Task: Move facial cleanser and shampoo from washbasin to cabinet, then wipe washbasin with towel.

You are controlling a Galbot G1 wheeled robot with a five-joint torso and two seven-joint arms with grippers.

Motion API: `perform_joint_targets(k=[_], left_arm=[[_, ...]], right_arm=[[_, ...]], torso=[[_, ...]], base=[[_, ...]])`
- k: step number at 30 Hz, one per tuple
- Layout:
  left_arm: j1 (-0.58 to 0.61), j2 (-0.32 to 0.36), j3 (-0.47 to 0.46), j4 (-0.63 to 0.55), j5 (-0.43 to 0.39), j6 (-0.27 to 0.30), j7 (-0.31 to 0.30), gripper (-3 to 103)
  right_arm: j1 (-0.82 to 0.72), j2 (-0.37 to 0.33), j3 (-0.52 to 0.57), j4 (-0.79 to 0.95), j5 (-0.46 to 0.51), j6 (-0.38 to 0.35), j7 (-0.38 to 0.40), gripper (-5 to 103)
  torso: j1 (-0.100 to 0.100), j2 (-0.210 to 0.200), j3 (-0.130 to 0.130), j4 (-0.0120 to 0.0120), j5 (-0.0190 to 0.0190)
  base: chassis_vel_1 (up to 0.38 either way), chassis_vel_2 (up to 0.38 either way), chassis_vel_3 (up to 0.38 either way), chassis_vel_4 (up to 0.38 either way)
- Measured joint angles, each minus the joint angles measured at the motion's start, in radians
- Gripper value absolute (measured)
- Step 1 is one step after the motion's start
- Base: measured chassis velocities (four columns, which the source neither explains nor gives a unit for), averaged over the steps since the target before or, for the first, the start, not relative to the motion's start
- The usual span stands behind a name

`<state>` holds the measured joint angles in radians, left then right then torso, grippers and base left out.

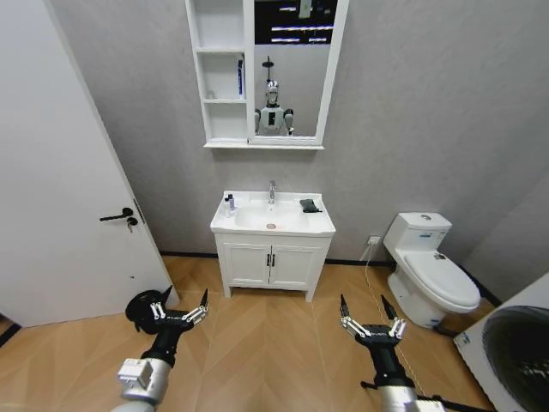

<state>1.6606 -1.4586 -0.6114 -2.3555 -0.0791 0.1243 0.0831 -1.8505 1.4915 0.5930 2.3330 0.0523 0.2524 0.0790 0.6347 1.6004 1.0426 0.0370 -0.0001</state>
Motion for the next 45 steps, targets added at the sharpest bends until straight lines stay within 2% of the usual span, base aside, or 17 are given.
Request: perform_joint_targets(k=[25, 27, 28, 29, 34, 45], left_arm=[[0.0, -0.007, 0.02, 0.018, 0.01, -0.008, 0.002, 100], [0.0, -0.008, 0.024, 0.018, 0.013, -0.008, 0.003, 100], [0.001, -0.009, 0.026, 0.018, 0.015, -0.008, 0.003, 100], [0.0, -0.009, 0.027, 0.018, 0.016, -0.008, 0.003, 100], [0.0, -0.009, 0.031, 0.025, 0.019, -0.009, 0.003, 100], [0.0, -0.011, 0.038, 0.046, 0.03, -0.013, 0.004, 100]], right_arm=[[0.006, 0.003, -0.001, -0.013, 0.0, 0.013, -0.001, 100], [0.005, 0.003, 0.001, -0.013, 0.0, 0.017, -0.001, 100], [0.004, 0.003, 0.002, -0.014, 0.001, 0.02, -0.001, 100], [0.002, 0.003, 0.003, -0.016, 0.001, 0.025, -0.001, 100], [0.001, 0.002, 0.001, -0.032, -0.004, 0.038, -0.001, 100], [0.019, -0.002, 0.008, -0.063, -0.021, 0.085, -0.011, 100]], torso=[[0.0, 0.0, 0.0, 0.0001, 0.0001], [0.0, 0.0, 0.0, -0.0004, 0.0], [0.0, 0.0, 0.0, 0.0003, 0.0006], [0.0, 0.0, 0.0, -0.0002, 0.0], [0.001, 0.0, 0.0, 0.0003, 0.0006], [0.0, 0.0, 0.0, -0.0002, 0.0]], base=[[-0.214, 0.215, 0.217, -0.221], [-0.289, 0.3, 0.301, -0.322], [-0.289, 0.319, 0.311, -0.322], [-0.332, 0.305, 0.335, -0.319], [-0.304, 0.309, 0.298, -0.316], [-0.338, 0.332, 0.336, -0.333]])
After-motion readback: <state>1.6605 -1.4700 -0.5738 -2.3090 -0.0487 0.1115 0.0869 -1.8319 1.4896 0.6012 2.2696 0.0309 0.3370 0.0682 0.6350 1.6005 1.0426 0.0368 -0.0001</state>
